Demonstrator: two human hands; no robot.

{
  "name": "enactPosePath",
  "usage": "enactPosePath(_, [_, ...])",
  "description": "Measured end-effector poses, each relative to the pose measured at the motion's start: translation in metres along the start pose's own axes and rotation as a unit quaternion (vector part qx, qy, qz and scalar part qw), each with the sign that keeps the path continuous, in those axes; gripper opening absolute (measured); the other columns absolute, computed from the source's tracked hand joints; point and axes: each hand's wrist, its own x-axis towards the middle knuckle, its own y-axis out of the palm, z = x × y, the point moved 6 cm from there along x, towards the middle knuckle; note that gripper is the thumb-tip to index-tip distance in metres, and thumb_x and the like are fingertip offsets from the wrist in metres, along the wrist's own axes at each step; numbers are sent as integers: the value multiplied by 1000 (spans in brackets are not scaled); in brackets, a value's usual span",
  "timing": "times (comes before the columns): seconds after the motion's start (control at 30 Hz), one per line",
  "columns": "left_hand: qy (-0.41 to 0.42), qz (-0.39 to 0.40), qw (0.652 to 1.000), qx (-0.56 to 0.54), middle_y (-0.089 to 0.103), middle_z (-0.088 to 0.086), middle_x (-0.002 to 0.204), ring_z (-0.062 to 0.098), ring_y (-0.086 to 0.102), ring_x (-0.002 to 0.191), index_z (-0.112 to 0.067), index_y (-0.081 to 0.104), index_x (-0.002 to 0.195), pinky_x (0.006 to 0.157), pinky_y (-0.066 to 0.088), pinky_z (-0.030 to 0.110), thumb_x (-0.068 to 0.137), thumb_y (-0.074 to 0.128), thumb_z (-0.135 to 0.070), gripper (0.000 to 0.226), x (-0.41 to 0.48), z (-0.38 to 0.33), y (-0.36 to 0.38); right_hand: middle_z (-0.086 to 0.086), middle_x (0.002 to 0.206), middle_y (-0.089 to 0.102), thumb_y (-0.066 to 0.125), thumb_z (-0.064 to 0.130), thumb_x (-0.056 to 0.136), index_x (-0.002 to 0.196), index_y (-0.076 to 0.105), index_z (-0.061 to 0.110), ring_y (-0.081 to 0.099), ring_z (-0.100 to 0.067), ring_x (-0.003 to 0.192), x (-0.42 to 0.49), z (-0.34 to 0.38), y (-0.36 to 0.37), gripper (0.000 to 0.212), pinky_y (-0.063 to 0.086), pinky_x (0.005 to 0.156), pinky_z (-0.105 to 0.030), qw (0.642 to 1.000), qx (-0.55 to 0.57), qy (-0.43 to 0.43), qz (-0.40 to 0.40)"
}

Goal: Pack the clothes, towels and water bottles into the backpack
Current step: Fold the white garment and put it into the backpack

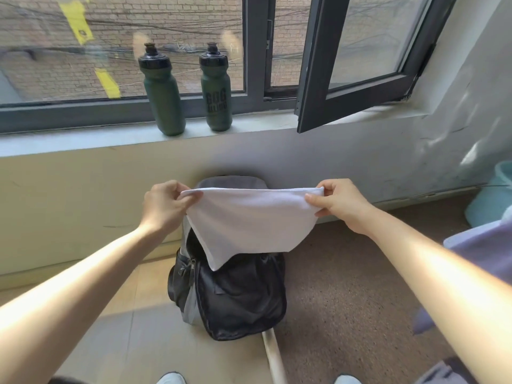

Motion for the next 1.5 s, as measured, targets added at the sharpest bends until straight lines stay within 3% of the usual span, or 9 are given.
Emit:
enactPosePath(0.2, [43, 14, 998, 37, 75, -7, 71, 18, 71, 71, -30, 75, 76, 75, 61, 41, 87, 82, -32, 13, -5, -11, 10, -9, 69, 55, 74, 27, 84, 75, 58, 1, 50, -23, 68, 7, -1, -17, 32, 43, 63, -36, 981, -85, 19, -175])
enactPosePath(0.33, [18, -5, 1000, 14, 73, -6, 66, 19, 69, 62, -25, 73, 74, 66, 62, 40, 84, 78, -37, 17, -10, -18, 7, -10, 69, 56, 70, 27, 84, 78, 60, 0, 52, -25, 64, -1, 9, -14, 29, 54, 58, -46, 977, -73, 27, -199])
enactPosePath(0.47, [-10, 44, 995, -93, 67, -1, 65, 15, 60, 56, -13, 67, 76, 52, 54, 23, 92, 77, -22, 21, -24, -39, 26, -8, 69, 62, 64, 17, 87, 80, 63, 5, 57, -19, 55, -14, 27, 7, 14, 46, 42, -23, 992, -8, 30, -125])
enactPosePath(0.67, [-20, 173, 969, -177, 70, 8, 80, 17, 66, 75, -8, 65, 81, 80, 60, 37, 94, 75, -22, 22, -53, -64, 59, -8, 71, 65, 68, 20, 93, 83, 63, 10, 60, -20, 62, -38, 52, 52, 16, 53, 62, -34, 996, 73, 14, 45])
enactPosePath(1.03, [-12, 245, 941, -233, 74, 5, 85, 18, 72, 85, -1, 65, 95, 86, 60, 36, 99, 67, -22, 22, -74, -80, 73, -19, 85, 63, 57, 4, 91, 95, 65, -1, 69, -26, 75, -56, 65, 84, 11, 61, 74, -36, 973, 152, -12, 173])
enactPosePath(1.13, [-2, 265, 936, -233, 76, 7, 91, 19, 74, 89, 0, 65, 99, 88, 60, 34, 100, 65, -23, 23, -75, -81, 71, -7, 105, 65, 57, -3, 88, 95, 68, 7, 70, -22, 80, -55, 70, 77, 17, 61, 76, -37, 989, 38, -90, 113])
enactPosePath(1.27, [25, 283, 934, -218, 76, 8, 93, 19, 73, 88, -6, 68, 95, 86, 56, 34, 100, 67, -21, 16, -78, -85, 71, 19, 131, 48, 78, 21, 84, 108, 61, 25, 68, -20, 83, -60, 85, 77, 30, 61, 72, -26, 965, -105, -227, 75])
enactPosePath(1.37, [50, 281, 935, -209, 78, 10, 95, 22, 72, 90, -9, 72, 95, 92, 54, 46, 96, 72, -31, 22, -79, -88, 68, 12, 121, 62, 76, 25, 88, 130, 54, 32, 71, -22, 90, -60, 86, 79, 48, 63, 64, -33, 965, -95, -210, 122])
enactPosePath(1.5, [53, 269, 938, -210, 78, 13, 102, 28, 71, 98, -14, 75, 98, 103, 49, 59, 86, 75, -42, 31, -78, -87, 67, -8, 86, 73, 69, 17, 93, 104, 71, 17, 72, -22, 64, -62, 86, 76, 11, 61, 57, -32, 970, -89, -187, 128])
